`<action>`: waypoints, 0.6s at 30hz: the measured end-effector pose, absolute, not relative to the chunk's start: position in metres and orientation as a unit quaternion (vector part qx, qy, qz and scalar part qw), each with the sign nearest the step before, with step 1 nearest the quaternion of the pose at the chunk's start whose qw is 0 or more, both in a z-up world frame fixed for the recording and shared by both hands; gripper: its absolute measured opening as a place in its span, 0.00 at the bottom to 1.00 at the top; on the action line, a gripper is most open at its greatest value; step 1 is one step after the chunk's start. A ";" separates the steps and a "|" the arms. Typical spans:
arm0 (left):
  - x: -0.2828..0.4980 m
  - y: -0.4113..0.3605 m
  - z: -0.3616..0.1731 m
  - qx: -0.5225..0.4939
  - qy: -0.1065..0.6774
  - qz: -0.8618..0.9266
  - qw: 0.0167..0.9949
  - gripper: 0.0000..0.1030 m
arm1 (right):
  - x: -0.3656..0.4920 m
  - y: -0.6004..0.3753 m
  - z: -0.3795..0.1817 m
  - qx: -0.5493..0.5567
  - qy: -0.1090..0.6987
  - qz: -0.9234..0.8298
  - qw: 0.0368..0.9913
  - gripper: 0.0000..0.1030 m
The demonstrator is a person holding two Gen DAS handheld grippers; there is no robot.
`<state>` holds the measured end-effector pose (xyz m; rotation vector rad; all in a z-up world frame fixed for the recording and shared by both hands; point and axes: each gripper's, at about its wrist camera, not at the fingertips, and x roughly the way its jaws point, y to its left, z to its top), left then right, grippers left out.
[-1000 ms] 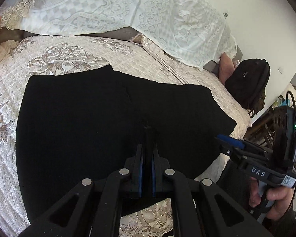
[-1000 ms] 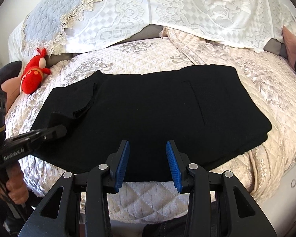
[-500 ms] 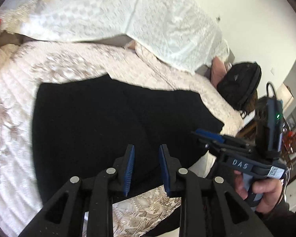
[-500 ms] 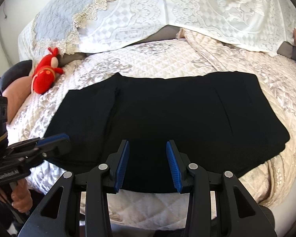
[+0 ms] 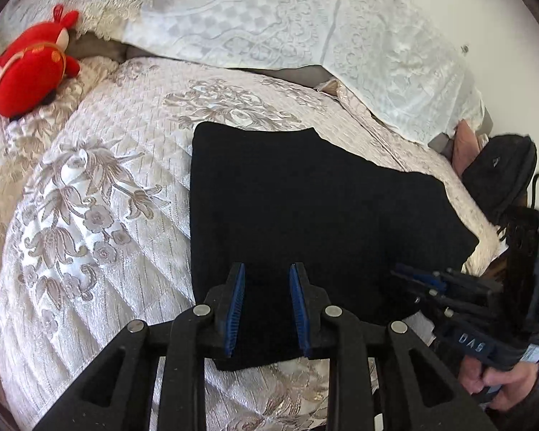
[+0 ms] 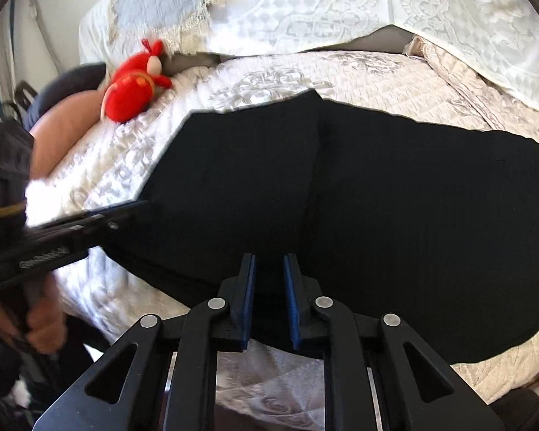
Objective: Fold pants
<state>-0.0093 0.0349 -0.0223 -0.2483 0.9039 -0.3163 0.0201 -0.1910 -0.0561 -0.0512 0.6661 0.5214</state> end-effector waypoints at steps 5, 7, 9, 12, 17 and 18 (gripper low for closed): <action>0.001 0.035 -0.013 -0.116 0.427 -0.153 0.884 0.27 | 0.013 -0.201 -0.043 -0.019 0.312 0.248 0.917 0.15; 0.011 0.037 -0.010 -0.111 0.420 -0.138 0.890 0.27 | 0.013 -0.201 -0.042 -0.021 0.310 0.244 0.919 0.15; 0.023 0.036 -0.012 -0.106 0.424 -0.131 0.890 0.27 | 0.020 -0.201 -0.050 -0.025 0.328 0.232 0.915 0.15; 0.035 0.027 -0.022 -0.084 0.446 -0.125 0.882 0.27 | 0.026 -0.210 -0.052 0.007 0.337 0.237 0.911 0.15; 0.022 0.021 -0.013 -0.086 0.435 -0.141 0.885 0.27 | 0.021 -0.223 -0.040 0.002 0.319 0.212 0.924 0.16; 0.020 0.022 -0.013 -0.088 0.435 -0.140 0.885 0.27 | 0.021 -0.226 -0.040 0.007 0.318 0.210 0.925 0.16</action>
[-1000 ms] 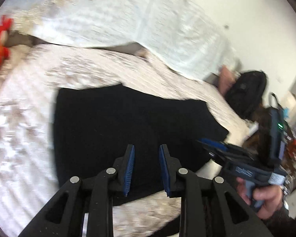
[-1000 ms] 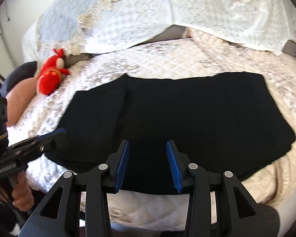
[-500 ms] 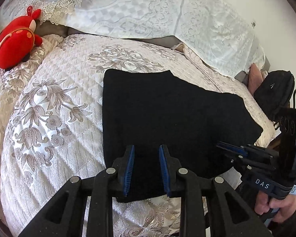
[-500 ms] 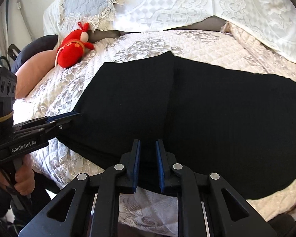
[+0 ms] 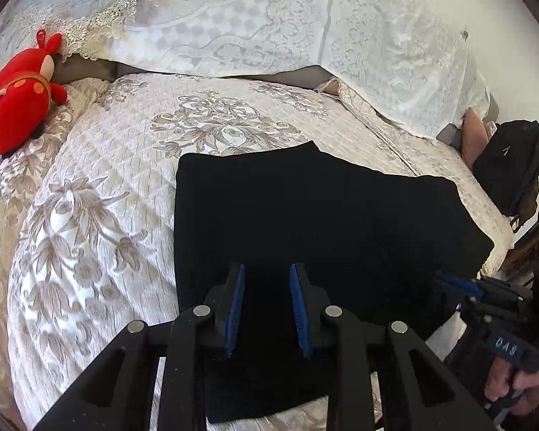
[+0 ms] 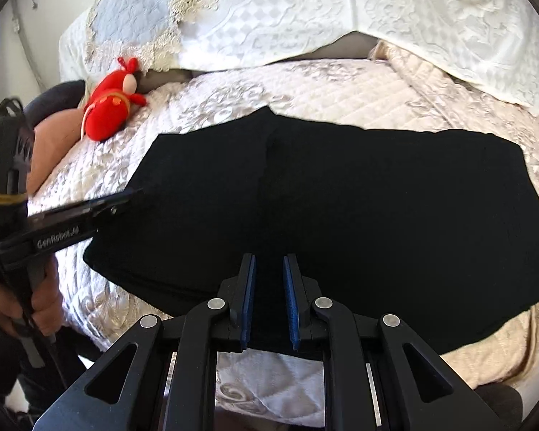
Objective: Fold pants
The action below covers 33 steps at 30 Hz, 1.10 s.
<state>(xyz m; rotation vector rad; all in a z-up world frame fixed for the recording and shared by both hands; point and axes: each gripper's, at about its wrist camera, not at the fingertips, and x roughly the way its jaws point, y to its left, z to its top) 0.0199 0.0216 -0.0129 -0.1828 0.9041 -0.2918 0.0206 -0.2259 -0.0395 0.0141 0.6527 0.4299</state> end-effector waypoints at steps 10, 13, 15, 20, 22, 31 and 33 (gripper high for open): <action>0.009 0.008 -0.017 -0.060 0.440 -0.133 0.886 0.31 | 0.026 -0.255 -0.048 0.048 0.334 0.179 0.924 0.22; 0.009 0.009 -0.010 -0.076 0.433 -0.140 0.887 0.31 | 0.023 -0.253 -0.038 0.059 0.321 0.197 0.924 0.29; 0.011 0.015 -0.006 -0.080 0.425 -0.128 0.892 0.31 | 0.028 -0.247 -0.034 0.077 0.322 0.224 0.917 0.30; 0.022 0.040 -0.005 -0.088 0.422 -0.097 0.897 0.32 | 0.059 -0.219 -0.035 0.094 0.330 0.283 0.896 0.41; 0.025 0.048 -0.008 -0.090 0.424 -0.087 0.897 0.32 | 0.074 -0.209 -0.042 0.099 0.350 0.296 0.883 0.41; 0.022 0.048 -0.027 -0.087 0.436 -0.087 0.891 0.32 | 0.091 -0.196 -0.046 0.131 0.361 0.321 0.865 0.41; 0.023 0.048 -0.026 -0.090 0.437 -0.089 0.890 0.32 | 0.090 -0.193 -0.046 0.122 0.364 0.319 0.867 0.28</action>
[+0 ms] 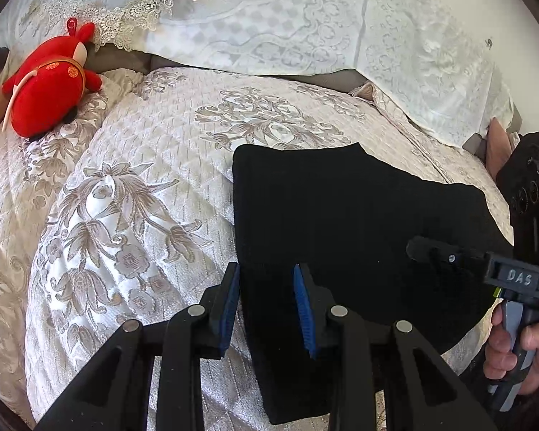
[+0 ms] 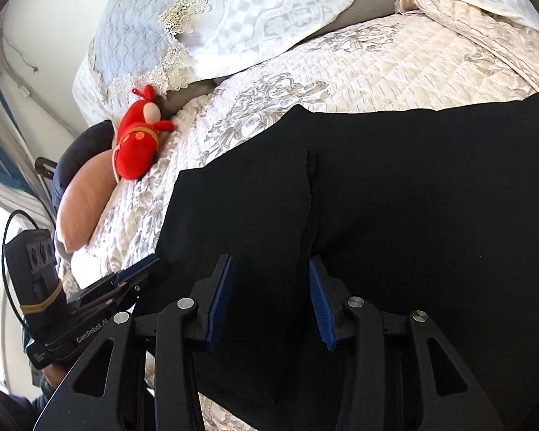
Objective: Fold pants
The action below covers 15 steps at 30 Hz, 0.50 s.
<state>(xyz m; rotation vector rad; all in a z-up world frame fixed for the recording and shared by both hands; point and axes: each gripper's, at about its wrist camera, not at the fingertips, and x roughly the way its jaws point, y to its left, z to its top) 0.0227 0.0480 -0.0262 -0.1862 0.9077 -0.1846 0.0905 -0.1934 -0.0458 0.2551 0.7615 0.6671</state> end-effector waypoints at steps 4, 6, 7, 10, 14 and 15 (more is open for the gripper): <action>0.024 0.050 -0.024 -0.093 0.438 -0.090 0.889 0.32 | 0.086 -0.198 -0.042 0.125 0.356 0.318 0.870 0.03; 0.022 0.051 -0.020 -0.096 0.434 -0.089 0.891 0.32 | 0.082 -0.203 -0.037 0.124 0.344 0.309 0.878 0.03; 0.021 0.052 -0.018 -0.096 0.431 -0.090 0.893 0.32 | 0.080 -0.206 -0.035 0.123 0.338 0.302 0.883 0.03; 0.019 0.050 -0.013 -0.095 0.425 -0.097 0.895 0.32 | 0.090 -0.222 -0.043 0.137 0.355 0.286 0.880 0.03; 0.021 0.045 -0.013 -0.095 0.427 -0.101 0.893 0.32 | 0.088 -0.225 -0.042 0.129 0.362 0.281 0.879 0.11; 0.021 0.043 -0.012 -0.096 0.426 -0.103 0.894 0.32 | 0.084 -0.226 -0.038 0.123 0.355 0.273 0.886 0.14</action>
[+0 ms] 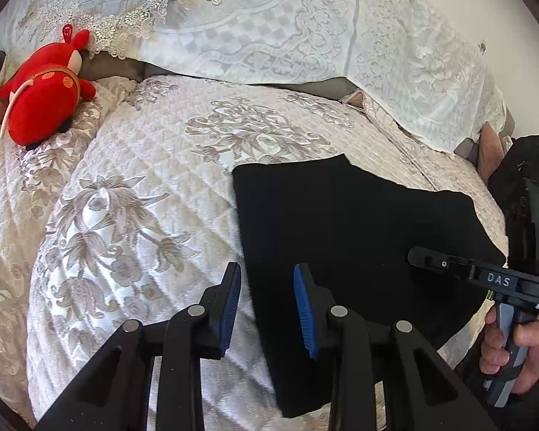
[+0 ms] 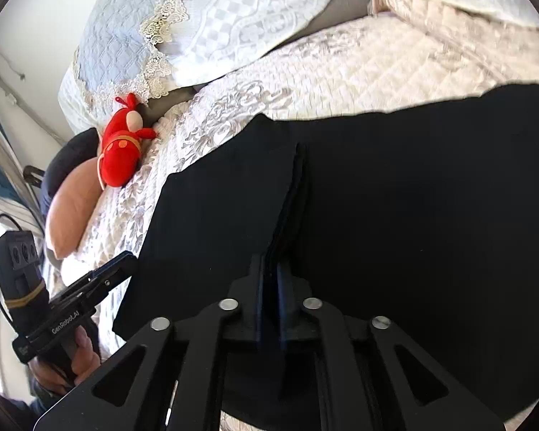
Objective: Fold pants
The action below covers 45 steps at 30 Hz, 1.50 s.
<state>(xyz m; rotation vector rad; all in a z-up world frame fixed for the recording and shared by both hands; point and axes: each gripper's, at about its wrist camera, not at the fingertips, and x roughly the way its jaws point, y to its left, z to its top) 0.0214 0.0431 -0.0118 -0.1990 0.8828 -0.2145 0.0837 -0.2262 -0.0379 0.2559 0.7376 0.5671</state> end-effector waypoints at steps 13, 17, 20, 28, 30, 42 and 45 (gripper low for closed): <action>0.004 0.006 -0.017 -0.053 0.433 -0.148 0.888 0.35 | 0.030 -0.278 -0.040 0.129 0.332 0.199 0.913 0.23; 0.001 0.002 -0.010 -0.055 0.432 -0.150 0.888 0.35 | 0.014 -0.322 -0.032 0.166 0.305 0.153 0.925 0.50; -0.001 -0.002 -0.010 -0.056 0.436 -0.150 0.886 0.35 | 0.006 -0.350 -0.029 0.185 0.295 0.110 0.931 0.50; -0.001 -0.018 -0.001 -0.027 0.432 -0.141 0.890 0.35 | 0.002 -0.399 -0.040 0.232 0.294 0.045 0.926 0.50; 0.002 -0.021 0.003 -0.021 0.429 -0.139 0.892 0.35 | -0.001 -0.411 -0.043 0.254 0.290 0.037 0.922 0.50; 0.010 -0.040 0.004 -0.011 0.432 -0.151 0.889 0.35 | 0.015 -0.448 -0.064 0.380 0.292 0.061 0.875 0.51; 0.011 -0.040 0.003 -0.011 0.433 -0.148 0.889 0.35 | 0.023 -0.452 -0.064 0.397 0.290 0.065 0.868 0.52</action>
